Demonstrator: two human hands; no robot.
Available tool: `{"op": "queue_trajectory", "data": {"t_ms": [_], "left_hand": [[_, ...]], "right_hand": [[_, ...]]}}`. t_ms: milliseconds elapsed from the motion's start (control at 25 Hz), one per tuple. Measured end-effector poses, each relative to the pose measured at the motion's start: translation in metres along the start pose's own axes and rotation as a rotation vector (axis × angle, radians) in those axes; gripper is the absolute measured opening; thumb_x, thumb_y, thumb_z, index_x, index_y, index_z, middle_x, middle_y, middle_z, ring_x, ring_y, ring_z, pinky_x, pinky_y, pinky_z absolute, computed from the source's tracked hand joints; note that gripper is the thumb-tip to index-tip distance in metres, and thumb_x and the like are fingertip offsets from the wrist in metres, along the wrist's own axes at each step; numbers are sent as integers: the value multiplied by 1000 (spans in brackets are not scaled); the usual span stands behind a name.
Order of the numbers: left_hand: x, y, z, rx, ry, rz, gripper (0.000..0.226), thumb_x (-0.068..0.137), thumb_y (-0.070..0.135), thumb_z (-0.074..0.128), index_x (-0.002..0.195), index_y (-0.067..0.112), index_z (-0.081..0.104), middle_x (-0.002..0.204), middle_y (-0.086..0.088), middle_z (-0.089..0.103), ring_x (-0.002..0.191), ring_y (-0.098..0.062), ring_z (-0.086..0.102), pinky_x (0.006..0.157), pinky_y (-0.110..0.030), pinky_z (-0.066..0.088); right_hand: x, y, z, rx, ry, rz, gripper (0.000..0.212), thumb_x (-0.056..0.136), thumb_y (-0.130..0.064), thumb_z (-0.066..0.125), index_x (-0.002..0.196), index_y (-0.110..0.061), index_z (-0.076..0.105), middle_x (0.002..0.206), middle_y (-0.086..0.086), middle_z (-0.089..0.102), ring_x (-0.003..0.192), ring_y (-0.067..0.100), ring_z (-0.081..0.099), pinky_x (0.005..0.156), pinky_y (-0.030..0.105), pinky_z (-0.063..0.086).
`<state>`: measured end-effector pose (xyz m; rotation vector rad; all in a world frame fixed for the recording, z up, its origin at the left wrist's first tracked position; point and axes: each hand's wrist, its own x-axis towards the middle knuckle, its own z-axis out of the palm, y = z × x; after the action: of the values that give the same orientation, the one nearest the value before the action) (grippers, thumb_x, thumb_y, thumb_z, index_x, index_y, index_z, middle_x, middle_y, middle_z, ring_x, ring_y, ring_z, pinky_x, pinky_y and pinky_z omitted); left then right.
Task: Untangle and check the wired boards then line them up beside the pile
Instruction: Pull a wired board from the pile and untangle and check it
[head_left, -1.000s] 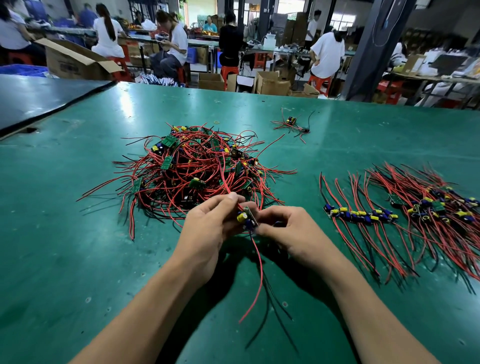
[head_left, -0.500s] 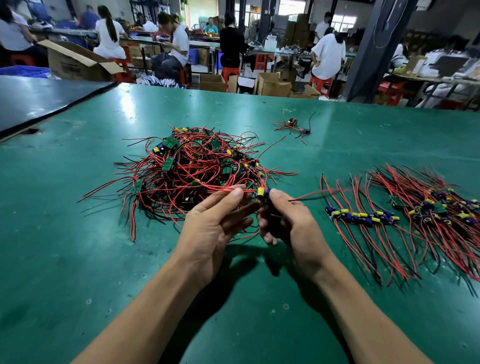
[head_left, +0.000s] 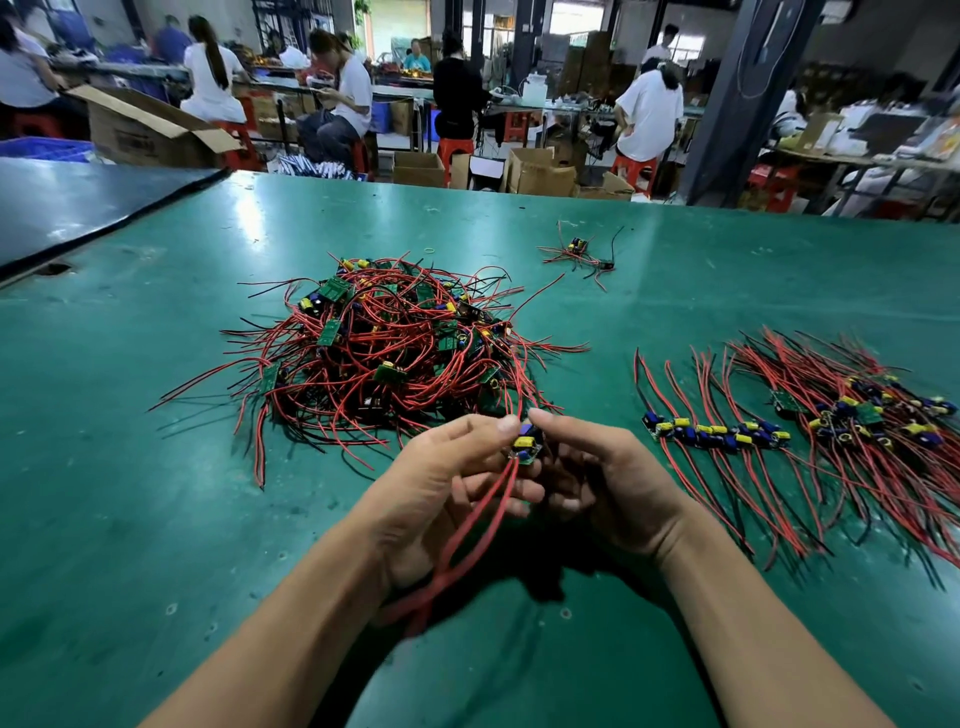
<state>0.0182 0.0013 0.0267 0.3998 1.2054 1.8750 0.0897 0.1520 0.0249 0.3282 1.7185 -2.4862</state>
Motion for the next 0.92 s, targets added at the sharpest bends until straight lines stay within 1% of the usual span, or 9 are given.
{"op": "queue_trajectory", "data": {"t_ms": [80, 200, 320, 400, 560, 680, 760, 840, 920], "left_hand": [[0, -4, 0, -2, 13, 33, 23, 71, 19, 74, 84, 9, 57, 76, -15, 64, 57, -25, 65, 49, -26, 55], [1, -9, -1, 127, 69, 74, 21, 74, 9, 74, 81, 8, 55, 74, -16, 65, 52, -22, 64, 47, -25, 53], [1, -12, -1, 207, 118, 85, 23, 79, 2, 73, 89, 8, 53, 81, -23, 62, 51, -18, 62, 47, -24, 52], [1, -13, 0, 213, 118, 92, 24, 81, -1, 71, 93, 7, 52, 80, -22, 61, 50, -17, 60, 47, -24, 52], [3, -13, 1, 312, 105, 104, 14, 87, -3, 64, 99, 4, 60, 74, -16, 63, 55, -22, 59, 52, -28, 53], [2, -14, 3, 323, 120, 135, 3, 88, 5, 64, 86, 6, 63, 75, -12, 65, 63, -24, 59, 55, -29, 52], [2, -15, 3, 295, 130, 164, 12, 89, 14, 66, 80, 7, 61, 75, -11, 64, 70, -26, 60, 57, -30, 52], [3, -15, 2, 272, 134, 181, 10, 89, 14, 66, 83, 5, 65, 77, -13, 67, 70, -25, 64, 58, -29, 52], [4, -16, 2, 267, 139, 181, 7, 89, 8, 65, 89, 5, 71, 77, -13, 70, 69, -22, 68, 62, -31, 51]], "right_hand": [[2, 1, -3, 33, -12, -37, 14, 76, -32, 73, 83, -21, 68, 70, -1, 62, 53, 9, 55, 55, 24, 46], [8, 3, -5, -92, 73, -108, 8, 76, -18, 75, 79, -24, 70, 68, 0, 62, 53, 9, 56, 50, 21, 46], [12, 5, -7, -189, 206, -170, 16, 71, -34, 80, 79, -21, 77, 73, 3, 63, 62, 13, 53, 59, 23, 42], [13, 6, -8, -210, 237, -207, 27, 72, -42, 75, 84, -18, 79, 76, 4, 63, 61, 12, 52, 56, 19, 44], [14, 7, -7, -130, 203, -247, 25, 71, -35, 80, 90, -18, 79, 79, 7, 66, 57, 11, 55, 54, 20, 45], [16, 7, -8, -94, 205, -264, 29, 61, -34, 91, 83, -21, 76, 72, 0, 64, 57, 10, 52, 61, 27, 39], [17, 7, -7, -49, 173, -250, 33, 56, -35, 93, 79, -21, 75, 73, -1, 65, 60, 12, 55, 66, 30, 43], [18, 7, -6, 7, 139, -229, 33, 54, -35, 94, 75, -21, 73, 75, 1, 67, 61, 13, 58, 62, 30, 48], [17, 7, -5, 36, 131, -205, 32, 55, -32, 96, 71, -21, 70, 74, 4, 66, 60, 14, 57, 57, 30, 44]]}}
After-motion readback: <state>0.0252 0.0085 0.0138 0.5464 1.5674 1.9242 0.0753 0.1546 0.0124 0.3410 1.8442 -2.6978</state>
